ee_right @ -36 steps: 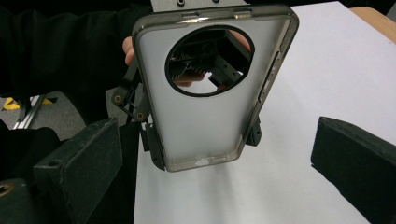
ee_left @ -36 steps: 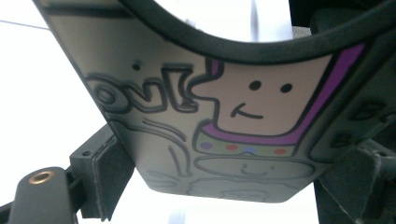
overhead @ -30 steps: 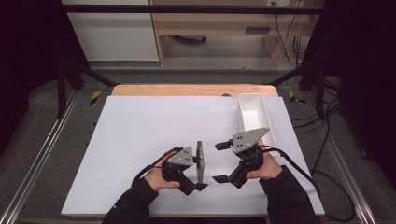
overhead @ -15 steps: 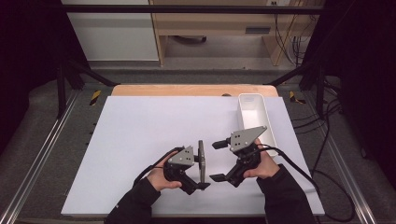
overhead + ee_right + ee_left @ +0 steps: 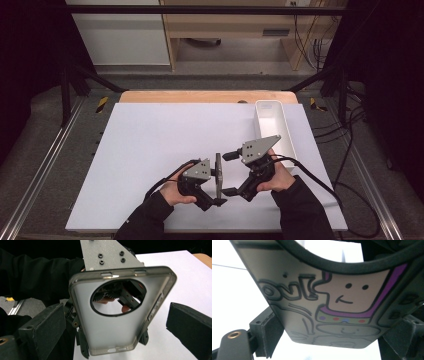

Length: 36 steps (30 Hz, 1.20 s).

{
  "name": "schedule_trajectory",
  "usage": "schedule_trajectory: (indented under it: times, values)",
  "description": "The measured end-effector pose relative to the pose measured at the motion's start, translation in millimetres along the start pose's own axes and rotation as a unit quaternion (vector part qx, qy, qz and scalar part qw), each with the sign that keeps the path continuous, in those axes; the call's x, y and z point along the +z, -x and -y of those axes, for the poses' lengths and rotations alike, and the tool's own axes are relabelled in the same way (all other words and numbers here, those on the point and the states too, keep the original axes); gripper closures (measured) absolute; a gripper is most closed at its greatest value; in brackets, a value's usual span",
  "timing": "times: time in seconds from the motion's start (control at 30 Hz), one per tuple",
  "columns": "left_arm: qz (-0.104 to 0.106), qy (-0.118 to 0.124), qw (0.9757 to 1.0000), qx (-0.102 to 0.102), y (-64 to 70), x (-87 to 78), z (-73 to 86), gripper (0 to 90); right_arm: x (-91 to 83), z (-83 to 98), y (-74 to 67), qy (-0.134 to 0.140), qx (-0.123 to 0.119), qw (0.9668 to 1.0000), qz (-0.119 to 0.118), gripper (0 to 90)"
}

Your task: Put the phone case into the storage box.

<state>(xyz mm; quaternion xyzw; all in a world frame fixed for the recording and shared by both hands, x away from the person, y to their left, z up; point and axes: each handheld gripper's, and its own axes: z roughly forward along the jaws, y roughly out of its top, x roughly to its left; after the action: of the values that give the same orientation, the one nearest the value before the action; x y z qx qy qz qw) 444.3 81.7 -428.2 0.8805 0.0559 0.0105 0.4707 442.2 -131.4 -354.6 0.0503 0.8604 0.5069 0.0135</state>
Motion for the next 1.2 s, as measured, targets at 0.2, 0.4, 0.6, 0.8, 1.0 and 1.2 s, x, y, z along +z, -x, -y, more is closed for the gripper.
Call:
schedule_trajectory:
  times: [0.2, 0.4, 0.6, 0.8, 1.0, 1.2]
  values:
    - [0.008, -0.004, 0.9999, 0.005, 2.2, 2.3, 0.1, 11.8, 2.1, -0.7, 0.3, 0.000, 0.002, 1.0000, -0.004, 3.3]
    - [0.014, -0.005, 0.9998, 0.015, 4.5, 3.6, -0.1, 11.8, 3.9, 0.0, 0.3, 0.000, 0.001, 0.9999, -0.013, 4.8]
    - [0.015, -0.010, 0.9996, 0.021, 5.3, 4.1, -0.1, 11.8, 5.8, 0.8, 0.5, -0.003, 0.001, 0.9998, -0.021, 6.9]
    - [0.022, -0.011, 0.9994, 0.022, 5.6, 4.3, 0.0, 11.8, 6.3, 1.4, 0.5, -0.005, -0.001, 0.9996, -0.027, 9.8]
    - [0.030, -0.011, 0.9992, 0.024, 6.6, 5.7, 0.3, 11.8, 6.7, 1.8, -0.1, -0.008, -0.002, 0.9994, -0.035, 10.2]
    - [0.032, -0.017, 0.9990, 0.026, 7.2, 6.2, 0.4, 11.8, 7.8, 2.3, -0.5, -0.009, -0.004, 0.9993, -0.037, 9.6]
